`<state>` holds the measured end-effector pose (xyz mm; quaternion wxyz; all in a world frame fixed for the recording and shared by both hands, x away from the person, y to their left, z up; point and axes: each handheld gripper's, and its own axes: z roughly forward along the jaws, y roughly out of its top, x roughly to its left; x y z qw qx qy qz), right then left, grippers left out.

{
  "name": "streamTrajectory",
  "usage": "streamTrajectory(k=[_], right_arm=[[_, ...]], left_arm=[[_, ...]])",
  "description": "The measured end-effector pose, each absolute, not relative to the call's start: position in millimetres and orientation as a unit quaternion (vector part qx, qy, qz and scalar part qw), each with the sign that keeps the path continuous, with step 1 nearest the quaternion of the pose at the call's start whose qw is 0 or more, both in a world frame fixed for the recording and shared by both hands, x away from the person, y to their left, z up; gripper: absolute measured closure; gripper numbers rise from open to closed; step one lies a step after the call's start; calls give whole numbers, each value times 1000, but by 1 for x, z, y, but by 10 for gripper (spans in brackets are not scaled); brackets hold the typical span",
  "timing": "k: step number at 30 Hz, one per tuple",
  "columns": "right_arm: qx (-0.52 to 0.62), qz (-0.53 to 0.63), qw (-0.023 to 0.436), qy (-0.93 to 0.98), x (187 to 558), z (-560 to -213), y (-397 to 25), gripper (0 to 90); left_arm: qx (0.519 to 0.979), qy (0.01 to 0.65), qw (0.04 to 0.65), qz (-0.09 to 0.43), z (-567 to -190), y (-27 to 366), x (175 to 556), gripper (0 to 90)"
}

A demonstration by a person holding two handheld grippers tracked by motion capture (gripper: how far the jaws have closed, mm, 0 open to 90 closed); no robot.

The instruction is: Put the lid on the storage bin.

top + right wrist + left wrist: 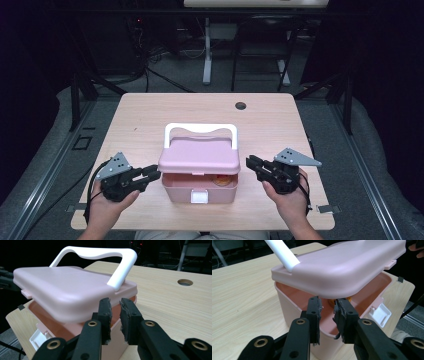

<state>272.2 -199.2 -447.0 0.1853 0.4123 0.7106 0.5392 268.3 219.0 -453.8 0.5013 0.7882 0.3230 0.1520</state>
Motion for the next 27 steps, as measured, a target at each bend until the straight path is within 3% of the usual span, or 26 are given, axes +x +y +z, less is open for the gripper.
streamTrajectory(k=[7,13,27], right_arm=[[411,536,179,715,274,-451,-197,893],[405,534,173,722,273,-454,-194,900],[406,532,167,724,273,-459,-191,899]], left_arm=[[791,325,499,142,-462,218,267,822],[796,321,495,139,-465,217,267,892],[806,323,479,129,-472,222,263,900]])
